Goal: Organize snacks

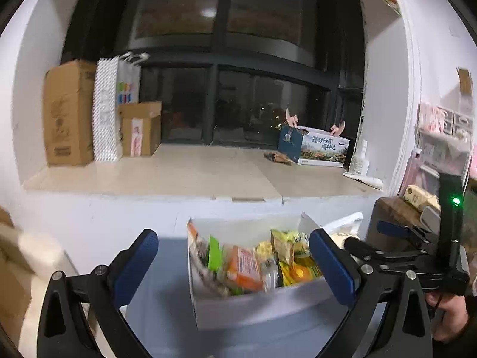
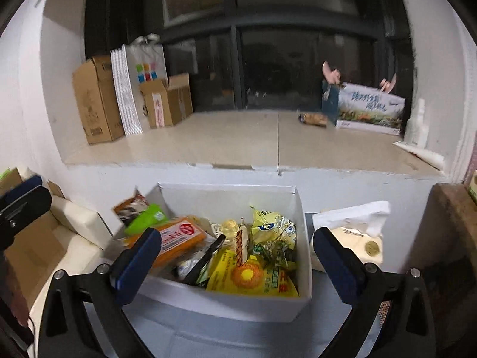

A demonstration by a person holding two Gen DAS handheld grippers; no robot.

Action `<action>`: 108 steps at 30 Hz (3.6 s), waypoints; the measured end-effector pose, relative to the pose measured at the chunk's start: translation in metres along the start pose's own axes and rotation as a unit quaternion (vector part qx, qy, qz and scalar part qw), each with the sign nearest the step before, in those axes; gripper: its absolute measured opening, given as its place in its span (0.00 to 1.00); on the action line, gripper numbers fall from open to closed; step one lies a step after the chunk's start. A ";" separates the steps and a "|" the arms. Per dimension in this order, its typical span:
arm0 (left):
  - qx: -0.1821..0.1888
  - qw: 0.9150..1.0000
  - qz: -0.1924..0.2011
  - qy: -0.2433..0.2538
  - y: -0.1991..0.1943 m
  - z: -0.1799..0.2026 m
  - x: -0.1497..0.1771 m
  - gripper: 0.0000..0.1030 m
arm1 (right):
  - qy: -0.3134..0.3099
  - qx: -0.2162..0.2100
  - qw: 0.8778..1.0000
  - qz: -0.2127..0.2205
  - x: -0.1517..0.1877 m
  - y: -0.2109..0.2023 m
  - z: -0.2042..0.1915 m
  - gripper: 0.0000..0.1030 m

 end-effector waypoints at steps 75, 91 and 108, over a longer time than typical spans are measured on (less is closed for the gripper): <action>0.001 0.992 -0.117 0.035 -0.083 0.052 0.139 1.00 | -0.008 -0.034 0.999 0.002 0.154 -0.138 -0.027 1.00; 0.007 0.992 -0.118 0.041 -0.083 0.057 0.140 1.00 | -0.008 -0.033 0.999 0.002 0.154 -0.139 -0.027 1.00; 0.004 0.992 -0.118 0.041 -0.083 0.057 0.140 1.00 | -0.009 -0.033 0.999 0.003 0.154 -0.140 -0.029 1.00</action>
Point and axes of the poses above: each gripper's, at about its wrist camera, not at the fingertips, and y roughly the way its jaws point, z to its right, x to its underside, the point moved 5 cm from there along y, roughly the way its jaws point, and after that the axes turned 14 degrees about -z, right-handed, at the moved point
